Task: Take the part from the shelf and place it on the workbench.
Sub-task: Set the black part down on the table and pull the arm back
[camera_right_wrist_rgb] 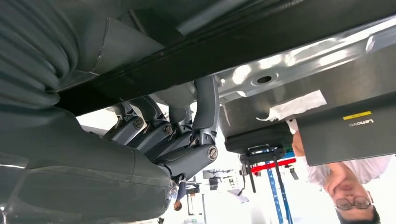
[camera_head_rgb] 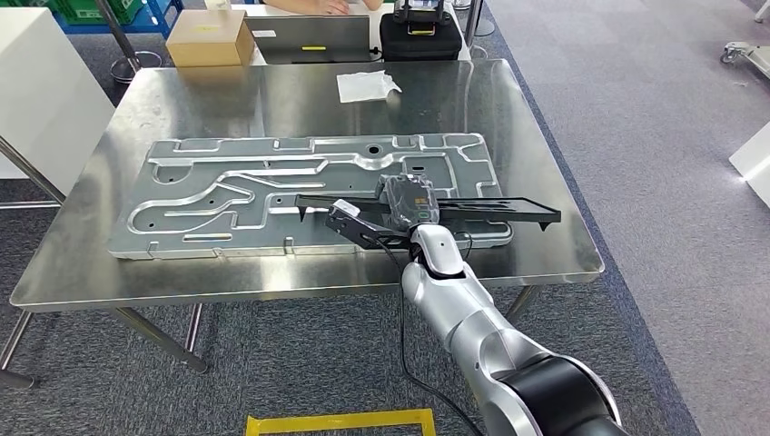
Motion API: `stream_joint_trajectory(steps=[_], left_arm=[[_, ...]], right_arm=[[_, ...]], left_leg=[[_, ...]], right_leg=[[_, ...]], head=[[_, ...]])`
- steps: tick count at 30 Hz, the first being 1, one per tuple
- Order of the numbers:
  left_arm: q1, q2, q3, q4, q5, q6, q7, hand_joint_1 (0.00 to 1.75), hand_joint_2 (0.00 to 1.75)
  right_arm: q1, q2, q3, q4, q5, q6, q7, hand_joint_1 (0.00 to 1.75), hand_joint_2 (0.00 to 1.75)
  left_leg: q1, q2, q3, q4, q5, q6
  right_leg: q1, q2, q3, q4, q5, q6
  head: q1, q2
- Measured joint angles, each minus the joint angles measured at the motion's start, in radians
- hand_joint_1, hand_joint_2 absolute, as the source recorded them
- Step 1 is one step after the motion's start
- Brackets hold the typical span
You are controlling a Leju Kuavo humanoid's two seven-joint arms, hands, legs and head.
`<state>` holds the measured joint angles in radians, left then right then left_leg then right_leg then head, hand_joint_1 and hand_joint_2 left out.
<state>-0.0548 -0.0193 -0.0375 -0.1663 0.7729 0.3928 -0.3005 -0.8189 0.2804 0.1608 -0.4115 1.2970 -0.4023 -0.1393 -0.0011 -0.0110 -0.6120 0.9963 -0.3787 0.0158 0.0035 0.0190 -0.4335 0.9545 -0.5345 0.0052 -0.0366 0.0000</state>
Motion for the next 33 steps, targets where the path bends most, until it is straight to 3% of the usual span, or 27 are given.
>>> stream_joint_trajectory(steps=[10,15,33], left_arm=[[0.001,-0.001,0.019,0.0,-0.004,0.007,-0.002,0.0,0.0],[0.001,-0.002,0.025,0.0,-0.007,0.013,-0.002,0.0,0.0],[0.002,-0.003,0.039,0.0,-0.018,0.006,-0.004,0.0,0.0]], right_arm=[[0.023,-0.028,0.039,-0.002,0.071,-0.085,0.05,1.75,1.75],[0.022,-0.052,0.019,-0.007,-0.005,-0.099,-0.006,1.75,1.75],[-0.004,-0.091,-0.101,-0.065,-0.14,0.034,-0.124,1.75,1.75]], left_leg=[[0.001,-0.001,0.0,0.0,0.0,0.0],[0.001,-0.007,0.0,0.0,0.0,0.0],[0.0,-0.007,0.0,0.0,0.001,0.001]], right_leg=[[-0.001,-0.003,0.001,0.0,0.0,-0.001],[0.0,-0.007,0.002,0.0,-0.002,-0.002],[0.0,-0.007,0.003,-0.002,0.0,-0.001]], head=[[0.0,0.0],[0.0,0.0],[0.0,0.0]])
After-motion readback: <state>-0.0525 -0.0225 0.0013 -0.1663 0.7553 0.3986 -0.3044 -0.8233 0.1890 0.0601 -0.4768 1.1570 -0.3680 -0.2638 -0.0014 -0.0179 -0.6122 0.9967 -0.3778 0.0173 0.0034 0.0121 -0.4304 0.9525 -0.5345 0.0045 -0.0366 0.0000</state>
